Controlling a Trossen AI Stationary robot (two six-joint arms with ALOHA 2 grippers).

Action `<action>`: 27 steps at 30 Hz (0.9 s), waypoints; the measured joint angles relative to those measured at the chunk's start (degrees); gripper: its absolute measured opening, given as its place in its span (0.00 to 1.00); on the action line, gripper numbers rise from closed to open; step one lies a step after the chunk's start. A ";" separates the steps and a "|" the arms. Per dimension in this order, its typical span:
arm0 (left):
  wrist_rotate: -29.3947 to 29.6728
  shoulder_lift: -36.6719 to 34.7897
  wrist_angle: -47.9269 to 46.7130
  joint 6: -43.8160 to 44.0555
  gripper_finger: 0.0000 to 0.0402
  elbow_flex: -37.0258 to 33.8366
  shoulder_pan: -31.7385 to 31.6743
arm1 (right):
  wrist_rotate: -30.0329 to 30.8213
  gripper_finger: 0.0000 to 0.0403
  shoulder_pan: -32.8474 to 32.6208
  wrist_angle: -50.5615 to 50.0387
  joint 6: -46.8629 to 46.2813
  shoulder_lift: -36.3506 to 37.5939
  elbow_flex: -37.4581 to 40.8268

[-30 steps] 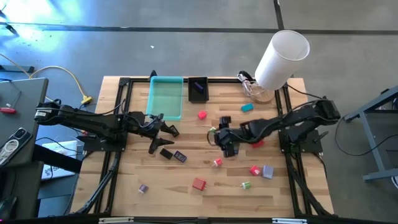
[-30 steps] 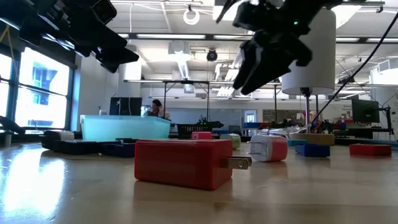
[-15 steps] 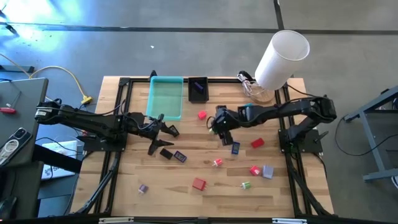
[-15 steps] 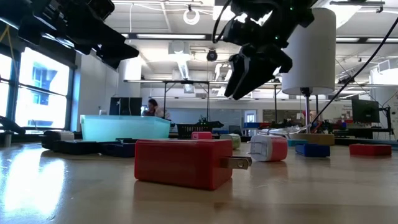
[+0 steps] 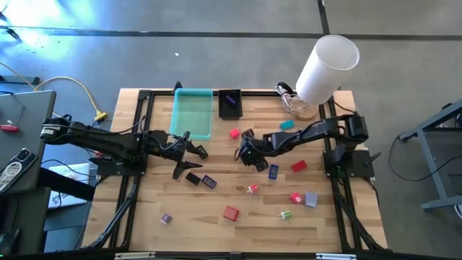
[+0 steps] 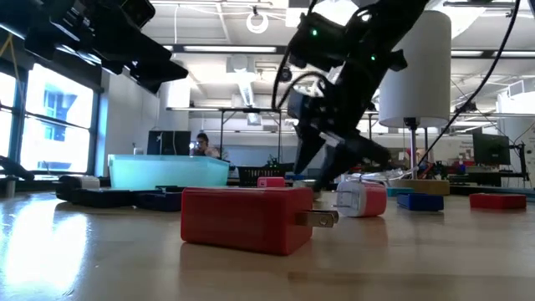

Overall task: Pick & Place Office items
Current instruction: Put the top green charger adapter into the green bin

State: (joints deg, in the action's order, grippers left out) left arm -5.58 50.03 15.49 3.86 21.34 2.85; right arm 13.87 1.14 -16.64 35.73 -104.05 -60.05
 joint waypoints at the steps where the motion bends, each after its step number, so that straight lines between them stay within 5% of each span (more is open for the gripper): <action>1: 0.00 -0.01 -0.01 0.01 0.54 0.00 0.00 | 0.71 0.60 0.01 -0.08 0.83 -0.45 0.07; 10: 0.11 -0.01 -0.05 -1.26 0.54 0.00 -0.04 | 0.56 0.60 0.47 0.83 2.30 -3.02 -0.11; 19: 0.11 -0.01 -0.05 -1.29 0.54 0.00 -0.07 | -1.39 0.58 0.70 0.15 -13.20 -3.11 -0.05; 27: 0.11 -0.01 -0.01 -1.02 0.54 0.00 -0.07 | -6.46 0.32 1.05 -0.05 -19.13 -3.17 -0.04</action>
State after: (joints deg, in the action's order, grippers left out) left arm -5.48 50.02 15.48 2.84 21.34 2.79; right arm 7.41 2.20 -16.69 16.60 -107.22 -60.10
